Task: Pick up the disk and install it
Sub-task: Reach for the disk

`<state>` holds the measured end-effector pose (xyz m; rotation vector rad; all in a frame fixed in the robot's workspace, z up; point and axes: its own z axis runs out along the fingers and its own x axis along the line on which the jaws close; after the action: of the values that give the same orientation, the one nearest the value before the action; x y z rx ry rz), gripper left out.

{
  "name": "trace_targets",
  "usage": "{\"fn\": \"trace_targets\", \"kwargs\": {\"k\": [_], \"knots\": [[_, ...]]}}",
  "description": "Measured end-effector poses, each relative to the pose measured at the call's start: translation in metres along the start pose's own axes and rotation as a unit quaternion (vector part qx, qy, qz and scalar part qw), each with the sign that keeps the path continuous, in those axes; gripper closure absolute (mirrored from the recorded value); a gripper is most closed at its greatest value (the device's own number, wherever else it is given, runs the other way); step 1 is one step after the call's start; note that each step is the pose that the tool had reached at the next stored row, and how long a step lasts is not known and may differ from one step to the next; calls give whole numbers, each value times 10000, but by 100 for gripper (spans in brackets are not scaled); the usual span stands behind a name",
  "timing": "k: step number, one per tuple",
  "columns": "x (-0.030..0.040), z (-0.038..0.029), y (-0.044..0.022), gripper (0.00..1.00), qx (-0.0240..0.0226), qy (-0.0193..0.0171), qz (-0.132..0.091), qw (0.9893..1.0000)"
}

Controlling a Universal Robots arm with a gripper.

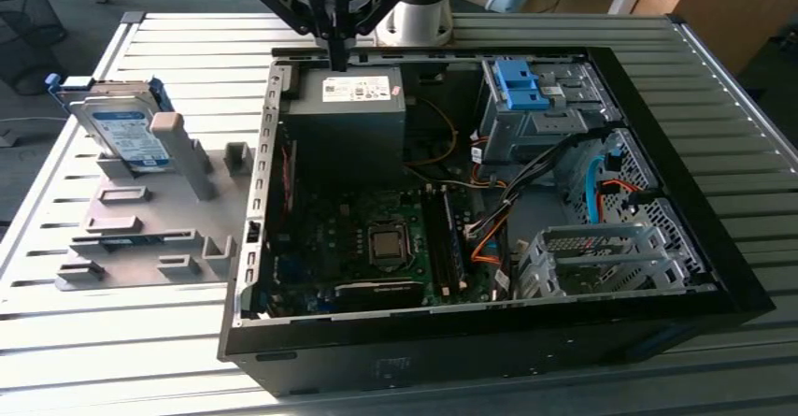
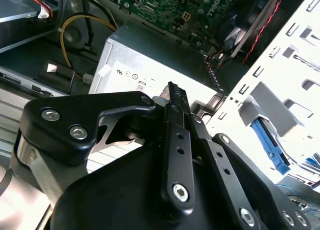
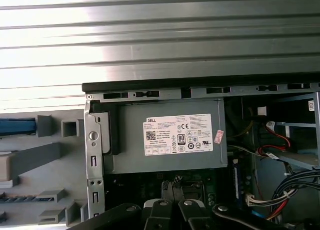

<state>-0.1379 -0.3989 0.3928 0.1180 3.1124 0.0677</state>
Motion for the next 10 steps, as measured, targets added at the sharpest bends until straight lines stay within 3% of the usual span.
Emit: {"fn": "trace_targets", "kwargs": {"k": [10], "knots": [[26, 1, -2, 89, 0, 0, 0, 10000]]}}
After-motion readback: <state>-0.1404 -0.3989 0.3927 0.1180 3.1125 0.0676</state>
